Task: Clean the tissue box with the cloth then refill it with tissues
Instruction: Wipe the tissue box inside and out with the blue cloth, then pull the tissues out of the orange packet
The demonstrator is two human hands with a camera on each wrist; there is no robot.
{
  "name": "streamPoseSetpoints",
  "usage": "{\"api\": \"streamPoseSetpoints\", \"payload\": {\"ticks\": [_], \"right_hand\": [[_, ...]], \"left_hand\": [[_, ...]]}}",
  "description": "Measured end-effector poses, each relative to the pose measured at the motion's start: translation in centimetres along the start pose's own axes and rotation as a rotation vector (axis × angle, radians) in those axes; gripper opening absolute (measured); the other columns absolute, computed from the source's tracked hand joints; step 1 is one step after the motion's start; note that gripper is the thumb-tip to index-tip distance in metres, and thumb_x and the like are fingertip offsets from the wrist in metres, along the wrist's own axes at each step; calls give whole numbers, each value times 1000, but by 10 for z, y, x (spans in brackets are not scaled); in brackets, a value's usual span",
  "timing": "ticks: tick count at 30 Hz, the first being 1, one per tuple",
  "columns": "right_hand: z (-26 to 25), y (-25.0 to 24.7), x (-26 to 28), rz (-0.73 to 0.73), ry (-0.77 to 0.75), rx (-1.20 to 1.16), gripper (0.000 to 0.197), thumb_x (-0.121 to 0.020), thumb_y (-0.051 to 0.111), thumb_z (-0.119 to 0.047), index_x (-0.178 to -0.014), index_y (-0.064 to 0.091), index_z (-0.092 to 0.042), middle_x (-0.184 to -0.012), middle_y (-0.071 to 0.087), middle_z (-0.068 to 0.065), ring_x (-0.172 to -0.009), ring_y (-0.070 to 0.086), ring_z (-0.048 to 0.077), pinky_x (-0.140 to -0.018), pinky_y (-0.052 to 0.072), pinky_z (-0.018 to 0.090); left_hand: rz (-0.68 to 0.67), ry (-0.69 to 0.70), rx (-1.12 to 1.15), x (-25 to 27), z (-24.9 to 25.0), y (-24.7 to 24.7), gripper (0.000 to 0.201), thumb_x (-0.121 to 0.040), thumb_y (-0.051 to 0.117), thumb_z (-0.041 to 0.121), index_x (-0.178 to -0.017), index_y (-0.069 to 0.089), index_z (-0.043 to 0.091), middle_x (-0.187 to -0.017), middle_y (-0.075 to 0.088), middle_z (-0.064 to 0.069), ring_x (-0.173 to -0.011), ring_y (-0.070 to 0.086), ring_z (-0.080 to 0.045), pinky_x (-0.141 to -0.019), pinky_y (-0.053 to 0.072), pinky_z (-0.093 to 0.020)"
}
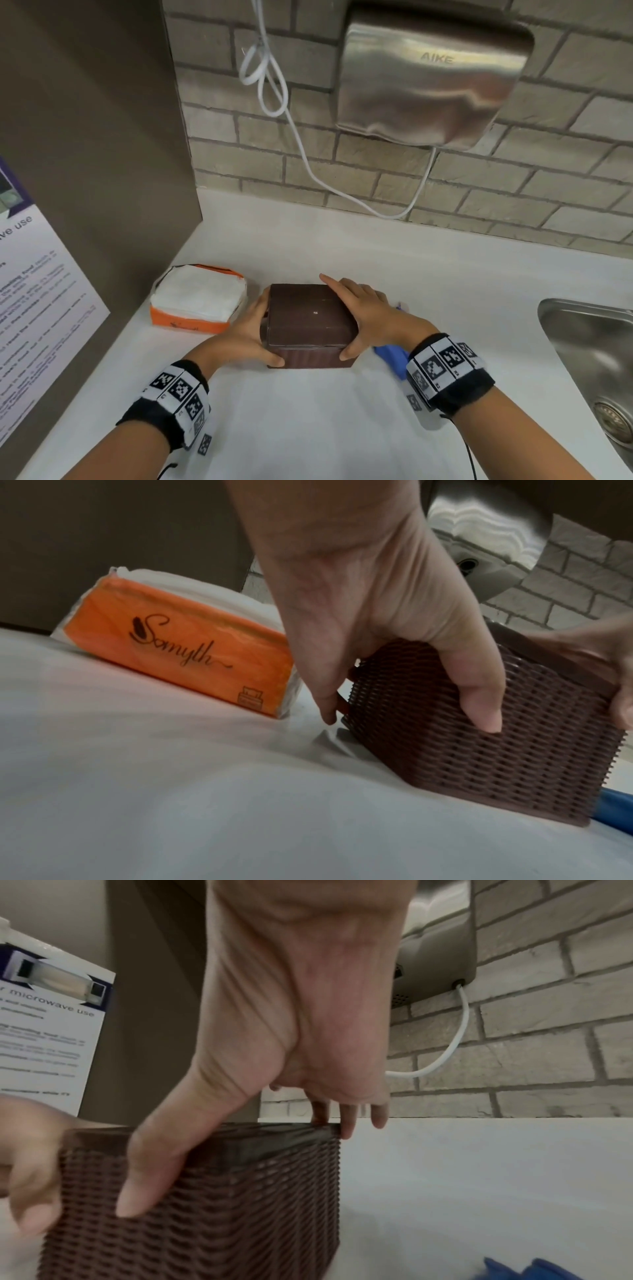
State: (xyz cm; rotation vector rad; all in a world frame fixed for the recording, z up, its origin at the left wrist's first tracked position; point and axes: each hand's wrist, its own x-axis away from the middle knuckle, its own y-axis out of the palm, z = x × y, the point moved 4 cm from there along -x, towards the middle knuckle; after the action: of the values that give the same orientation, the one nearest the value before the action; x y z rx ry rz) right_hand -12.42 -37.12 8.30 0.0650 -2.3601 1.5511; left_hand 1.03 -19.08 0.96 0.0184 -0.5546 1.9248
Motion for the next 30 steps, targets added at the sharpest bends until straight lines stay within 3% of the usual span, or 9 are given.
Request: {"api": "streamPoseSetpoints", "payload": {"ticks": [5,10,17,20,23,25,27,29,30], "right_hand": [[-4,-3,4,127,-33,134,127,-45,85,-48,-143,4,-45,-136,21,3,-125,22,25,-111,21,44],[-3,0,9,225,-50,137,125,-48,83,-47,-144,2,-49,-141,16,4,-131,20,26,-113,21,47],[-2,-36,31,327,8,-534,101,-67,83,-23,-138,22,-59,-133,30,-7,-127,37,14,-105,36,25],[-5,-53,55,282,-90,-1023,66,-86,61,-3,-137,43,-41,-142,48,-3,-131,47,14,-108,42,34],[-10,-54,84,155,-67,-1369,50,-85,47,7,-119,67,-23,-130,63,8,-120,59,28,-87,56,32],[-10,-41,95,81,9,-1312,37,-74,65,-2,-105,76,-20,-110,73,11,-103,68,34,-70,60,29],[-3,-16,103,-75,124,-1091,53,-71,75,-5,-122,65,-18,-92,78,5,-85,75,26,-63,60,25],[-6,8,110,-238,138,-696,62,-79,75,-25,-135,50,-30,-89,76,-8,-78,73,3,-72,58,20],[-6,19,111,-258,119,-607,60,-73,74,-47,-129,54,-41,-91,76,-11,-81,72,2,-79,58,24]], "left_hand": [[0,22,-23,-3,-1,-2,132,-53,90,11,-150,2,34,-143,30,17,-126,41,-1,-93,39,-7],[24,15,23,-3,-1,-1,126,-57,87,1,-149,7,31,-140,34,11,-122,44,1,-79,45,-1],[0,-74,-91,2,6,-2,133,-61,87,16,-150,-10,34,-153,5,17,-140,19,-7,-111,28,-24],[6,-84,-104,5,10,-1,132,-64,85,14,-150,-14,32,-157,-6,14,-143,12,-8,-116,23,-28],[27,-93,-155,6,11,-2,131,-65,85,16,-149,-14,32,-159,-10,10,-146,8,-13,-118,21,-31],[40,-86,-161,5,11,-2,131,-63,85,18,-149,-13,34,-158,-11,13,-147,5,-15,-120,22,-36],[58,-77,-141,6,10,-1,131,-62,85,20,-148,-11,39,-156,-7,19,-146,9,-15,-118,26,-39],[78,-67,-110,8,10,0,127,-64,85,19,-147,-8,42,-154,-1,22,-144,15,-14,-117,29,-39],[78,-56,-95,8,11,0,125,-65,84,18,-148,-5,43,-153,1,21,-144,16,-13,-117,29,-38]]}}
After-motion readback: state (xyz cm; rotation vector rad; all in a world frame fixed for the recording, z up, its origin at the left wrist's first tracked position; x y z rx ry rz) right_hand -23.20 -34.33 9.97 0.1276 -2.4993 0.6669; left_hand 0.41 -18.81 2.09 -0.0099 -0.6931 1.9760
